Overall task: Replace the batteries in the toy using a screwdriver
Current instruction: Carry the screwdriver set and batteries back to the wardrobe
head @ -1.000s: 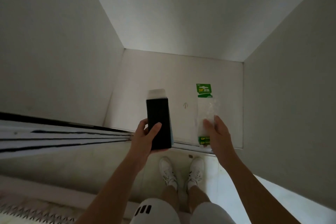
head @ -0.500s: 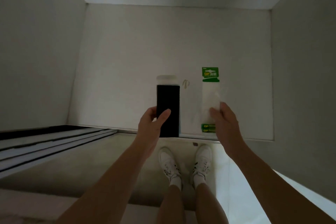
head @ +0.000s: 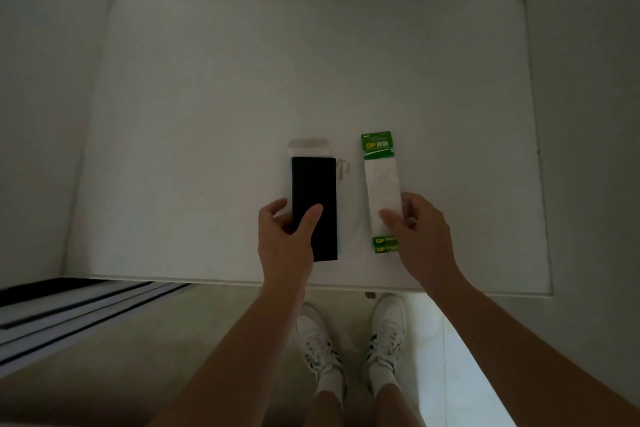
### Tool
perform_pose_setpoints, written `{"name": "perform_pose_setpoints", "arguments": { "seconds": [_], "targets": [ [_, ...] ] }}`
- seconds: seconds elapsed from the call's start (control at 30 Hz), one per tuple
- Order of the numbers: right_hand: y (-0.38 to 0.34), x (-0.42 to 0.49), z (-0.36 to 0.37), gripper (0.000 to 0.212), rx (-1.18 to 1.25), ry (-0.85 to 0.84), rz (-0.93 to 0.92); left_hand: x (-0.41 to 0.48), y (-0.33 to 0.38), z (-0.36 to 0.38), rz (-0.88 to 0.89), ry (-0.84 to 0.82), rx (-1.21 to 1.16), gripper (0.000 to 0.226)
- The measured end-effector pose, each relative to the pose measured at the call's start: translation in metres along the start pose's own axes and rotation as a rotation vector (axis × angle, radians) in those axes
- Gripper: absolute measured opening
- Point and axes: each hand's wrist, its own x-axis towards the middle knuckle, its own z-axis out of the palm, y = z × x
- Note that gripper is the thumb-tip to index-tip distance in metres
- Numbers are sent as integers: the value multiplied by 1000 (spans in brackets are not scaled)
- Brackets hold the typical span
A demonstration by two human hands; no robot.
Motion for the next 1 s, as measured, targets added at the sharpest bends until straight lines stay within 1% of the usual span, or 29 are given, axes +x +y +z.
{"name": "perform_pose_setpoints", "arguments": {
  "seconds": [0.13,0.27,0.33,0.4,0.53,0.63,0.73,0.87,1.0],
  "targets": [
    [-3,3,2,21,-53,67,-16,3,-5,5,63,48,55,33],
    [-7,5,3,17,-128,90,-41,8,-12,10,112,61,139,43],
    [-6,5,3,17,-157,97,-60,8,-15,13,126,72,137,41],
    [-2,6,4,17,-205,117,-75,6,-17,15,115,82,118,38],
    [5,10,5,21,-280,157,-49,4,-16,14,71,80,56,32],
    [6,11,4,21,-272,153,-53,5,-11,1,32,66,-33,17],
    [7,12,-2,18,-244,128,-65,13,-6,-20,2,59,-83,15],
    [8,13,-14,18,-250,114,-75,31,3,-46,42,75,23,27],
    [7,16,-20,20,-261,109,-55,39,3,-52,105,97,229,32]
  ]
}}
